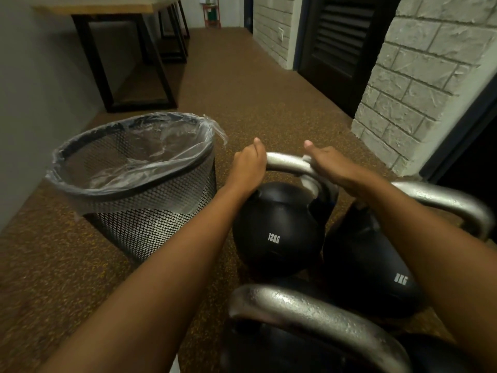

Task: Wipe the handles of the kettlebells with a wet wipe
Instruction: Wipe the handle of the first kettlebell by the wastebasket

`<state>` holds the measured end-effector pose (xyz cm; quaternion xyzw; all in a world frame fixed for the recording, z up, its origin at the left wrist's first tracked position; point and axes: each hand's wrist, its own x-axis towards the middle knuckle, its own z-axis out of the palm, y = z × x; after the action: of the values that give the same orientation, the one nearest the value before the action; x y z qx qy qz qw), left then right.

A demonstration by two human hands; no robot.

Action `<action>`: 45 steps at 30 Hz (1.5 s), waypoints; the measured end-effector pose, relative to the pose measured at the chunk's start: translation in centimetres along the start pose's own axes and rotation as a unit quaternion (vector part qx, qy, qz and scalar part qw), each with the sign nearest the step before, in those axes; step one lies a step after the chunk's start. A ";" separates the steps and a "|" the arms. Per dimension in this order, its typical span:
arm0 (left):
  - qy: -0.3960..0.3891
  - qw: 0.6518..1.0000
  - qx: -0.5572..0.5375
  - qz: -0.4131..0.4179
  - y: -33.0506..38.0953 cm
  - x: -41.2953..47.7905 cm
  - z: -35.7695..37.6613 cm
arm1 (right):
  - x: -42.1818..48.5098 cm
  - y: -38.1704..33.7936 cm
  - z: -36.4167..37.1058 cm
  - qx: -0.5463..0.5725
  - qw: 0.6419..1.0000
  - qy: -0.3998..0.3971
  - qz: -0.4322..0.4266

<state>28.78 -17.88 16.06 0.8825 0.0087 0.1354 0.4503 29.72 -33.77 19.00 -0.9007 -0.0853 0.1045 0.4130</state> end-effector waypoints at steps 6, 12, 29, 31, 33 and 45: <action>0.003 1.000 0.003 0.003 -0.2 0.1 0.2 | 0.5 -0.4 1.3 -0.117 0.989 0.090 0.023; 0.006 1.000 -0.011 0.001 -0.1 0.1 0.2 | -0.7 -1.5 3.1 -0.265 0.943 0.153 -0.127; -0.001 1.000 -0.011 -0.001 -0.1 0.0 0.0 | -4.6 2.5 -0.7 -0.123 0.990 0.057 -0.031; 0.003 1.000 -0.014 -0.001 -0.1 0.1 0.0 | -4.7 1.5 -0.1 -0.141 0.980 0.119 -0.069; 0.000 1.000 -0.015 -0.005 -0.1 0.1 0.0 | -4.8 1.0 0.5 -0.148 0.969 0.172 -0.096; -0.003 1.000 -0.012 -0.006 -0.2 0.1 0.1 | -5.7 4.7 3.1 -0.081 0.955 0.272 -0.082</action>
<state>28.89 -17.87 15.88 0.8773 0.0115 0.1303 0.4618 23.73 -35.92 14.14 -0.9153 -0.0514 -0.1864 0.3533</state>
